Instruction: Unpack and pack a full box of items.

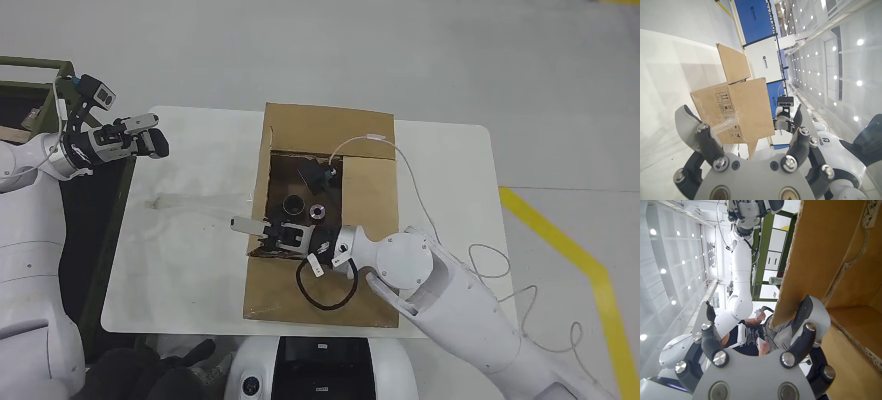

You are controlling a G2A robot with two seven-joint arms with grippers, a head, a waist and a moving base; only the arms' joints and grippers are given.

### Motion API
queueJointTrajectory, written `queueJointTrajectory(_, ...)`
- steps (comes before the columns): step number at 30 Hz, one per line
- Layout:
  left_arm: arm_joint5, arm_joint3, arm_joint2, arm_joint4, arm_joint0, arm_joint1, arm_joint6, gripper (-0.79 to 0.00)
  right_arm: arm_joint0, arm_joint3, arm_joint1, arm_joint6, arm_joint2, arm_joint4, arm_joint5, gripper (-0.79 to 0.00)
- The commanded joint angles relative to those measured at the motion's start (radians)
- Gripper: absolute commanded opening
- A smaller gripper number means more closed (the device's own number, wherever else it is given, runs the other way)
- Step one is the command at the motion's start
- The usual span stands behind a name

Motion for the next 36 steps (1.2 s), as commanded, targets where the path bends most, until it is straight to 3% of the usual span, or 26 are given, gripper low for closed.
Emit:
queueJointTrajectory(1, 0.000, 0.000, 0.000, 0.000, 0.000, 0.000, 0.000, 0.000, 0.000, 0.000, 0.000, 0.000, 0.000, 0.000, 0.000, 0.000)
queueJointTrajectory(5, 0.001, -0.009, 0.001, 0.000, 0.004, 0.000, 0.016, 0.000, -0.007, 0.015, -0.001, 0.008, -0.007, 0.002, -0.004, 0.000)
queueJointTrajectory(11, 0.027, -0.111, -0.015, -0.038, 0.029, 0.009, 0.028, 0.000, 0.040, 0.100, -0.022, 0.061, -0.048, 0.002, -0.012, 0.000)
queueJointTrajectory(19, 0.065, -0.189, -0.035, -0.097, 0.024, 0.022, 0.051, 0.000, 0.094, 0.179, -0.061, 0.061, -0.089, 0.043, -0.091, 0.000)
queueJointTrajectory(29, 0.116, -0.202, 0.057, -0.145, -0.032, 0.020, 0.069, 0.000, 0.150, 0.258, -0.115, 0.028, -0.132, 0.086, -0.165, 0.000)
queueJointTrajectory(36, 0.145, -0.185, 0.167, -0.165, -0.067, 0.010, 0.068, 0.000, 0.167, 0.313, -0.144, 0.032, -0.152, 0.107, -0.185, 0.000)
